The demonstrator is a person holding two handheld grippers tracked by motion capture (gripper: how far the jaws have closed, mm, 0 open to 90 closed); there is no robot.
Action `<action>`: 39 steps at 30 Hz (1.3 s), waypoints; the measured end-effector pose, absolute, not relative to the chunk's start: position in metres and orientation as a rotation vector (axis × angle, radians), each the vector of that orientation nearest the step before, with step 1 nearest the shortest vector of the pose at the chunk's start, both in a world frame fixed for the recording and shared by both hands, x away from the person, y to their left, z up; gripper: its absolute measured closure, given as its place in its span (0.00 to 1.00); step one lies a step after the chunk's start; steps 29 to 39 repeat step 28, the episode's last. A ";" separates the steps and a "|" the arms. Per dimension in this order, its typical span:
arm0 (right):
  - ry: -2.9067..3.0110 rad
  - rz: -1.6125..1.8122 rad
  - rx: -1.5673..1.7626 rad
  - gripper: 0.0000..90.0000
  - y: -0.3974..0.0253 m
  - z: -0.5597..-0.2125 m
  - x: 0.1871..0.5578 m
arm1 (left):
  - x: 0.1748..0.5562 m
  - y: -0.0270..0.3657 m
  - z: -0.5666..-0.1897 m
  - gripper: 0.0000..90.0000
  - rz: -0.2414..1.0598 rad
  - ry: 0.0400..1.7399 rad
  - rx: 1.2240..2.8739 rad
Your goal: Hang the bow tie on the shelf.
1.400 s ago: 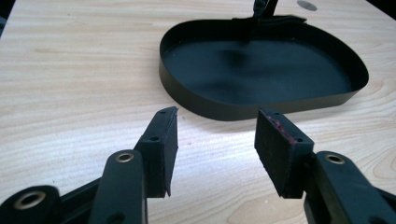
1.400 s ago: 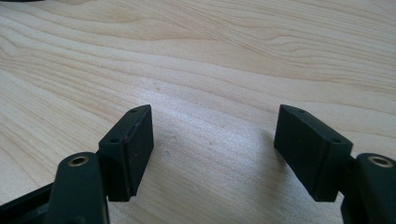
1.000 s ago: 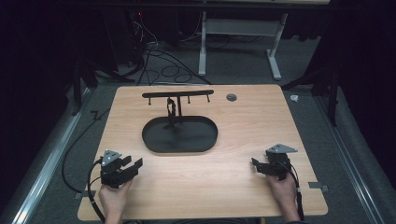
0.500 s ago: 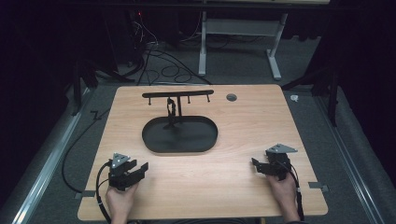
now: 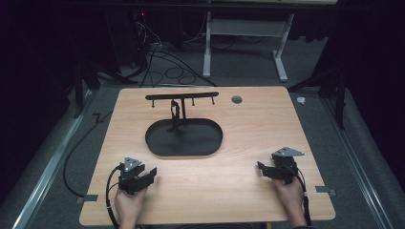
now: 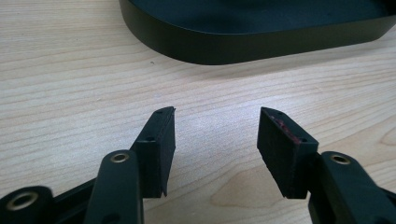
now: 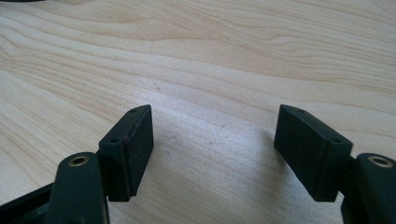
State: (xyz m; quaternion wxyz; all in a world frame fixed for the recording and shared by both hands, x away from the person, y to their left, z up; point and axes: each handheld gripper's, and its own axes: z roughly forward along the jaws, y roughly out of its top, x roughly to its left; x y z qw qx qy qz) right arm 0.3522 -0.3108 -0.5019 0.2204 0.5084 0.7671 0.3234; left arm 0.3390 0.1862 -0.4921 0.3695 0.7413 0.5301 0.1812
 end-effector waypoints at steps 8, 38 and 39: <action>2.122 0.894 1.404 0.33 -0.311 -0.502 0.352 | 0.342 0.179 -0.504 0.51 0.491 1.358 1.911; 2.121 0.895 1.404 0.33 -0.311 -0.502 0.352 | 0.340 0.167 -0.507 0.39 0.583 1.341 1.953; 2.121 0.895 1.404 0.33 -0.311 -0.502 0.352 | 0.340 0.167 -0.507 0.39 0.583 1.341 1.953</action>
